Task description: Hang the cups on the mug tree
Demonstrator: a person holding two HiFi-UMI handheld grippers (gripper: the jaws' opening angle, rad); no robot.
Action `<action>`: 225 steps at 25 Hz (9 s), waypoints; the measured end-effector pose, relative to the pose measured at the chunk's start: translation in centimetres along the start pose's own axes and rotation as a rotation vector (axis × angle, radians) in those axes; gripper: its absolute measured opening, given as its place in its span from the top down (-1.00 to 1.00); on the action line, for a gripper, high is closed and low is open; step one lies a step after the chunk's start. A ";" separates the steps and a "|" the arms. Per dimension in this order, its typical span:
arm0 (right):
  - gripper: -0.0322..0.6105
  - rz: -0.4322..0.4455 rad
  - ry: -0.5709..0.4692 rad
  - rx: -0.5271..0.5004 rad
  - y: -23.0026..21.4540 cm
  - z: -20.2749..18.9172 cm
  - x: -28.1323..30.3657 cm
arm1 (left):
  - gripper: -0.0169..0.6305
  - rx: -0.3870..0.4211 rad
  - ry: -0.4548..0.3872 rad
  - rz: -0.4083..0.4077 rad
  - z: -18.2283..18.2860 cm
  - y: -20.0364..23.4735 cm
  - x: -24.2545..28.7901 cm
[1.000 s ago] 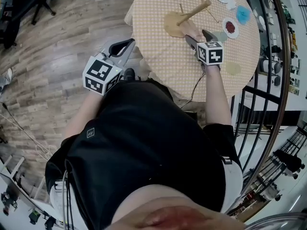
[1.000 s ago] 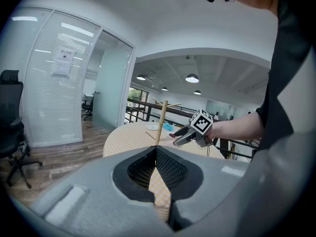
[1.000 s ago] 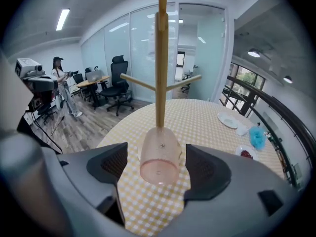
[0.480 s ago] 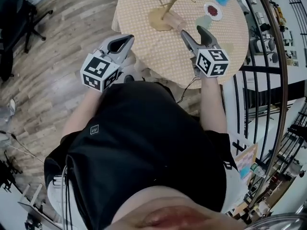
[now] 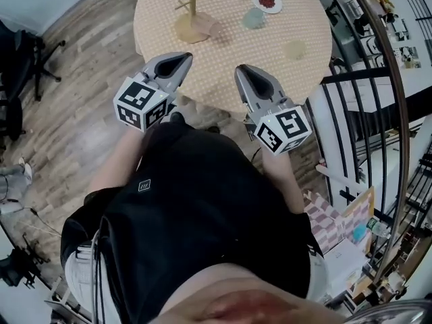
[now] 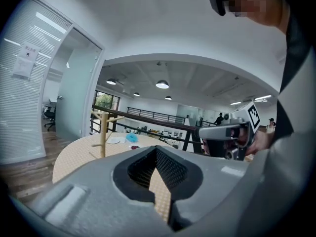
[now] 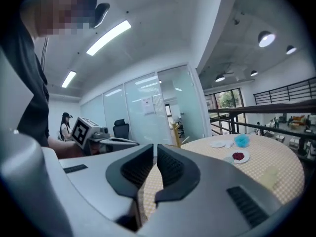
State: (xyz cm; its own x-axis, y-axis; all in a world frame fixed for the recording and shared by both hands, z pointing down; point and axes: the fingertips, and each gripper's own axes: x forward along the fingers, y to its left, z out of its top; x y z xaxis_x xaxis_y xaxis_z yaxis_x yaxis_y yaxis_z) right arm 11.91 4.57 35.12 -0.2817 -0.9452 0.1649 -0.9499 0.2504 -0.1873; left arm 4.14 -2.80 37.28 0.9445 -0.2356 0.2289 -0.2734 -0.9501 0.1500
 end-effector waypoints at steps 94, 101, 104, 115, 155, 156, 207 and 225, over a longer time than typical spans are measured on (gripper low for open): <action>-0.15 0.386 1.207 -0.802 -40.0 -21.5 -0.1 | 0.93 -0.088 -0.005 0.393 -3.4 -4.7 14.2; -0.15 0.385 1.234 -0.785 -40.5 -22.8 -0.1 | 0.93 -0.105 0.016 0.410 -4.0 -4.5 14.1; -0.15 0.383 1.237 -0.789 -40.7 -22.9 0.1 | 0.93 -0.105 0.024 0.414 -3.7 -4.5 14.2; -0.15 0.323 1.206 -0.739 -37.2 -18.4 -0.5 | 0.93 -0.070 0.033 0.348 -1.8 -3.6 12.2; -0.15 -0.205 0.944 -0.569 -7.3 -9.6 11.4 | 0.93 0.152 0.062 -0.203 1.7 15.0 0.8; -0.15 -0.228 0.933 -0.556 -6.8 -9.2 11.9 | 0.93 0.152 0.066 -0.215 1.8 15.7 0.6; -0.15 -0.755 0.902 -0.567 -3.5 -6.5 25.5 | 0.93 0.213 0.098 -0.569 1.5 28.2 4.8; -0.15 -0.763 0.971 -0.628 -5.7 -7.8 25.9 | 0.93 0.178 0.114 -0.541 0.8 29.0 6.2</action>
State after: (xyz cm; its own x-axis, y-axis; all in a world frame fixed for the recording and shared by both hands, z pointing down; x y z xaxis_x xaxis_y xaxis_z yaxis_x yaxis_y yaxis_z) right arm 8.98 -19.67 47.99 0.5953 -0.4314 0.6779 -0.7384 0.0388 0.6732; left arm 2.25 -32.01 42.31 0.9129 0.3075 0.2685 0.2874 -0.9512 0.1124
